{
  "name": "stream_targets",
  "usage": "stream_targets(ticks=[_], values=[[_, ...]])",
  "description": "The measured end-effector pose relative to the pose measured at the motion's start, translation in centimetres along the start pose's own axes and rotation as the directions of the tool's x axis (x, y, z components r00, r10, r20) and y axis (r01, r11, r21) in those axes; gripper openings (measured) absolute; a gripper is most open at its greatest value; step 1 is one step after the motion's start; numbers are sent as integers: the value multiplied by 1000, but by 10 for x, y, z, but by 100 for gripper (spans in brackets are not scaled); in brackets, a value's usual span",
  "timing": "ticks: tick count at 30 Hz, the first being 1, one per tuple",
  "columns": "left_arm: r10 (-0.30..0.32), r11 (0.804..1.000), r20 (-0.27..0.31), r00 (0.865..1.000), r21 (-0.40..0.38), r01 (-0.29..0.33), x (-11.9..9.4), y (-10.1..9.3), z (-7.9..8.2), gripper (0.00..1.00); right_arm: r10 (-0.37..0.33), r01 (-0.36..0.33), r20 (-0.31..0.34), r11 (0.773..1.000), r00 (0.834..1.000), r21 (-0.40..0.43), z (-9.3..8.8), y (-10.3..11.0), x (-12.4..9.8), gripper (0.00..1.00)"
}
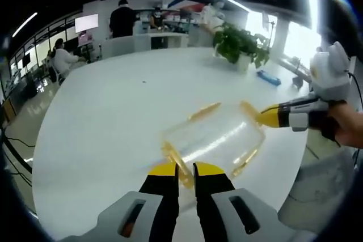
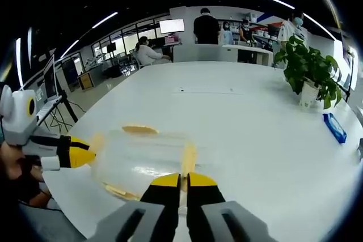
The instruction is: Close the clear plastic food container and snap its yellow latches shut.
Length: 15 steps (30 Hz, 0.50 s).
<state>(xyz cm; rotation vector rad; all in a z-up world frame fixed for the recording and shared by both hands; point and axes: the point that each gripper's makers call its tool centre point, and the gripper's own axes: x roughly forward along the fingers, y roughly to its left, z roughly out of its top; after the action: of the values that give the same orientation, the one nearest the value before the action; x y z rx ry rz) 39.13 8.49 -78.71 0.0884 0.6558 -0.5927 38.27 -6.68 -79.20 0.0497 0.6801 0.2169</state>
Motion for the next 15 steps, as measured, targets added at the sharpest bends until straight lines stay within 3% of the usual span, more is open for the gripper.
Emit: stream_targets(ticks=[15], values=[[-25, 999, -5, 1000, -30, 25, 8, -12, 2, 6, -13, 13, -20, 1000, 1000, 10, -2, -17, 0, 0]])
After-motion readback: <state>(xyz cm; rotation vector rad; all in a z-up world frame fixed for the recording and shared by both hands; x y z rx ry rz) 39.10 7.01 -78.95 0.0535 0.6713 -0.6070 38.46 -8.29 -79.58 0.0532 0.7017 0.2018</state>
